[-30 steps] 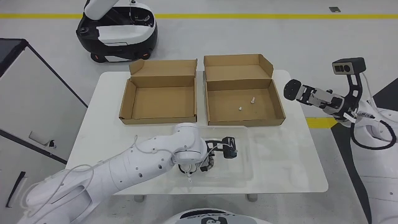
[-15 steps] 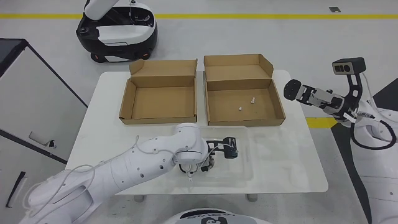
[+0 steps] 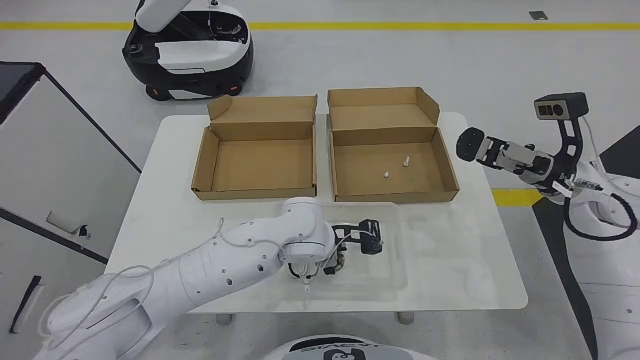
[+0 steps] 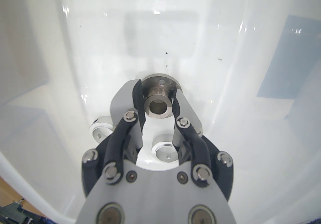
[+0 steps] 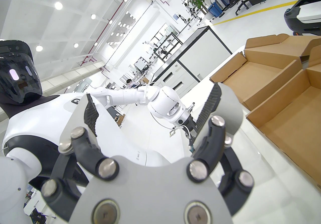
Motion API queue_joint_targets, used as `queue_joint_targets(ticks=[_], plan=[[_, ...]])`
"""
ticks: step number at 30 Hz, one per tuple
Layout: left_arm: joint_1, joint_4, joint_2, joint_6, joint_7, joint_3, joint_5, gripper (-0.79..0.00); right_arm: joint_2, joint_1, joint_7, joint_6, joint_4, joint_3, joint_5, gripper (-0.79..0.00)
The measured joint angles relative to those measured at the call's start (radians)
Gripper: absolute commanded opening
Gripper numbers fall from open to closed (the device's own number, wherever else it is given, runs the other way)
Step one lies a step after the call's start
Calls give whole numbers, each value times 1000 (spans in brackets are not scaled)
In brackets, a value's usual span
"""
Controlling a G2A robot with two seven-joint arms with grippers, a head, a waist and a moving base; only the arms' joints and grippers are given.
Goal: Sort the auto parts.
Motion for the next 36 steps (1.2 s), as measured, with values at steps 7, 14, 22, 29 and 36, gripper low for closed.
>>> queue_joint_targets(ticks=[7,14,22,29,36], plan=[[4,-11,1,-5,5,-9,18,-785,0,0,0,0,0,0,0,0],[3,-40,10,-19,15,-38,41,-785,0,0,0,0,0,0,0,0],[9,-117,34,-48,5,-101,39,-785,0,0,0,0,0,0,0,0],[43,-216,72,-75,-10,-181,47,-785,0,0,0,0,0,0,0,0],[96,-315,119,-106,4,-304,45,-785,0,0,0,0,0,0,0,0]])
